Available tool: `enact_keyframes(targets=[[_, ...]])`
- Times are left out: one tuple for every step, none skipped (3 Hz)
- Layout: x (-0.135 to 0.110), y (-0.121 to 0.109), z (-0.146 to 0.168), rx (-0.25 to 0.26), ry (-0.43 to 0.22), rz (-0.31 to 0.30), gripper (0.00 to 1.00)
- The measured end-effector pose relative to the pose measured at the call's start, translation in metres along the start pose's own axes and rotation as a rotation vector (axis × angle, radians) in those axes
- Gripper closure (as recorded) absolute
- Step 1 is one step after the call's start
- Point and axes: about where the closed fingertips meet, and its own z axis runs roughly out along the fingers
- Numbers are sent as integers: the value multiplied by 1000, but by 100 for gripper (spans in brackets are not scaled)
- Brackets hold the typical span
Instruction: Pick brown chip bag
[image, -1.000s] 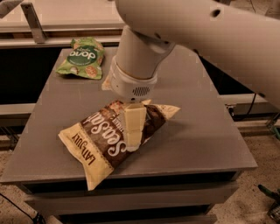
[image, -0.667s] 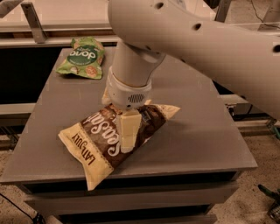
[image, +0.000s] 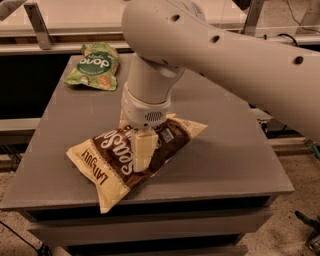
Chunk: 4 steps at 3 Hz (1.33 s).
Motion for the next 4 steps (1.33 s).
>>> enact_keyframes(targets=[[-1, 0, -3, 0, 0, 0, 86], [-2, -1, -7, 0, 0, 0, 100], [7, -12, -61, 30, -83, 0, 100], [18, -22, -113, 50, -168, 5, 100]])
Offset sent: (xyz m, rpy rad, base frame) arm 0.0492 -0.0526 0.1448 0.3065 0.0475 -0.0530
